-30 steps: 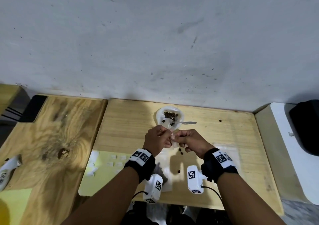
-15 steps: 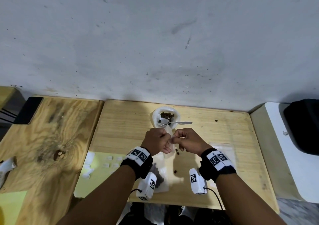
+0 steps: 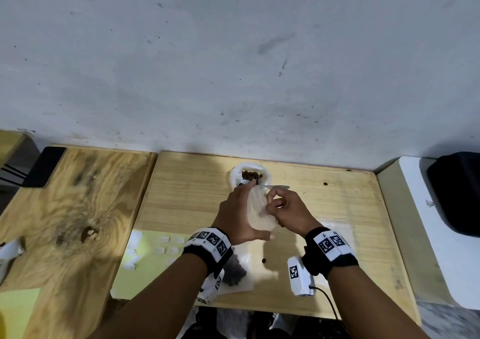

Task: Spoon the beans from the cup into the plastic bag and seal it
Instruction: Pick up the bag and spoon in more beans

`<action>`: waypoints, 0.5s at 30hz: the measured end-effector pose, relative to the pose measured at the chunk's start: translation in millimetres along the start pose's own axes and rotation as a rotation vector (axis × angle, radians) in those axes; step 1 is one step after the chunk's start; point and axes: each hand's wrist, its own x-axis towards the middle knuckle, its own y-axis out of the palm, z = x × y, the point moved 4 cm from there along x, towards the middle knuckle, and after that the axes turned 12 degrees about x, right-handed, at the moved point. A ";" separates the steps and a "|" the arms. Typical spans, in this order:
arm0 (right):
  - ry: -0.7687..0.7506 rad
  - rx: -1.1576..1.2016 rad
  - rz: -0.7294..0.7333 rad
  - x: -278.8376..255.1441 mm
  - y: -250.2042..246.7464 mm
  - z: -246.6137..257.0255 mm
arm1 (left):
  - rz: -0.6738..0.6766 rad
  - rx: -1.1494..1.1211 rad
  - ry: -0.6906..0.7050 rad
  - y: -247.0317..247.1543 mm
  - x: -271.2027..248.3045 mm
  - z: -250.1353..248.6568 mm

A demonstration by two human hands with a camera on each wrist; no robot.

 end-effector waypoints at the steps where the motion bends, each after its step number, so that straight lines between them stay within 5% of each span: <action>1: -0.003 -0.007 0.013 -0.4 0.8 0.2 | 0.011 0.033 0.004 0.4 1.0 -0.6; 12: -0.027 -0.289 0.162 -3.5 7.0 3.6 | 0.009 0.111 0.189 3.6 -5.1 -5.3; 15: -0.006 -0.500 0.064 1.0 5.9 -1.1 | 0.001 0.105 0.183 4.5 -5.9 -4.1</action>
